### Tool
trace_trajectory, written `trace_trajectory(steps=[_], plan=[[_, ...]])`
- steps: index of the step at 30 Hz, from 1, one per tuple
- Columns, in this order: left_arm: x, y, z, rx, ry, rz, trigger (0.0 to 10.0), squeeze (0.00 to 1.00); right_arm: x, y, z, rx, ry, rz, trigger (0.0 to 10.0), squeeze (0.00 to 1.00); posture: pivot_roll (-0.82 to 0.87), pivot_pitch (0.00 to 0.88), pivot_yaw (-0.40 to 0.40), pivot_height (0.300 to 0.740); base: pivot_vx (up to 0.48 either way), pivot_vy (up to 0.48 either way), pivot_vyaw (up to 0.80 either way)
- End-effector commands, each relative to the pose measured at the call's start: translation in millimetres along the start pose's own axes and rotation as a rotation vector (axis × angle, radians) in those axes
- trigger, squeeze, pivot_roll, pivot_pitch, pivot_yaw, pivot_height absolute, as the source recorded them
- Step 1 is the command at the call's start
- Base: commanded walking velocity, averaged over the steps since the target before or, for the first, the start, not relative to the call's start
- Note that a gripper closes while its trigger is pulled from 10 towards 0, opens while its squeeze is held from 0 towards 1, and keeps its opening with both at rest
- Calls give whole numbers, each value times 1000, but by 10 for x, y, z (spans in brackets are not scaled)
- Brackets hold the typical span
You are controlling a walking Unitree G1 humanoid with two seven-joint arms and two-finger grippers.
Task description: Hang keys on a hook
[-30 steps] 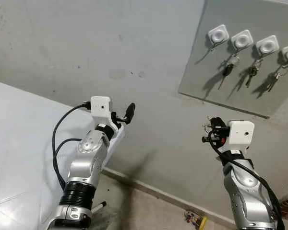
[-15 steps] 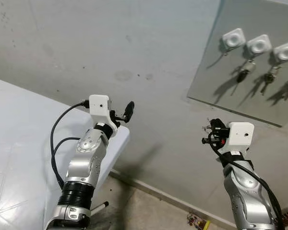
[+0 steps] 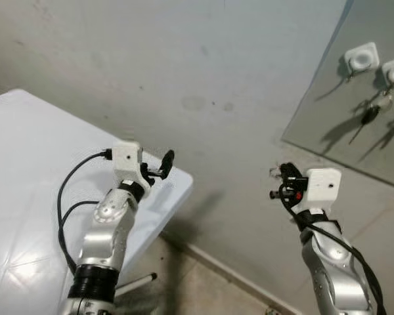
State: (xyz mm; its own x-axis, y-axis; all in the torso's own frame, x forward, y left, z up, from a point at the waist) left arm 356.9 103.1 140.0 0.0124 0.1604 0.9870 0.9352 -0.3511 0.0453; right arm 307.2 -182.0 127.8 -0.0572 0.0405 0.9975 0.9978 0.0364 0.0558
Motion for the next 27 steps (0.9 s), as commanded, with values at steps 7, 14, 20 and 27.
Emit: trace_trajectory(steps=[7,14,20,27], plan=[[238,75,-181,-85,33,-59,10000,0,112,34,-21,14,0,-32,10000,0,-13,0,-59,740,0,0,0],[253,67,-228,-118,34,-60,10000,0,138,30,10,29,5,-43,10000,0,-13,0,-58,740,0,0,0],[379,94,-448,-247,67,-90,10000,0,246,127,92,104,1,-81,10000,0,-12,0,-59,740,0,0,0],[541,86,-857,-462,132,-130,10000,0,621,479,99,175,-57,-183,10000,0,-15,0,-57,740,0,0,0]])
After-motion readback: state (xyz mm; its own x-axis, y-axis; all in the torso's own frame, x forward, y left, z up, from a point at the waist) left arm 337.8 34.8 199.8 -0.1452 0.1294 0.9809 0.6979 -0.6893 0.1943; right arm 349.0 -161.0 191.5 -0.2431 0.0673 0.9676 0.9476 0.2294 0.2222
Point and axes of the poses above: a point about 5 cm out from each wrist's last joint towards the gripper, its own y axis pointing out of the wrist towards the gripper, its own x axis along the axis of the wrist's last joint, z = x × y, the point moved 3 cm from there along y, pointing out of the wrist towards the gripper, and after that the axes turned 1 degree about -y, right-handed, at the moved point
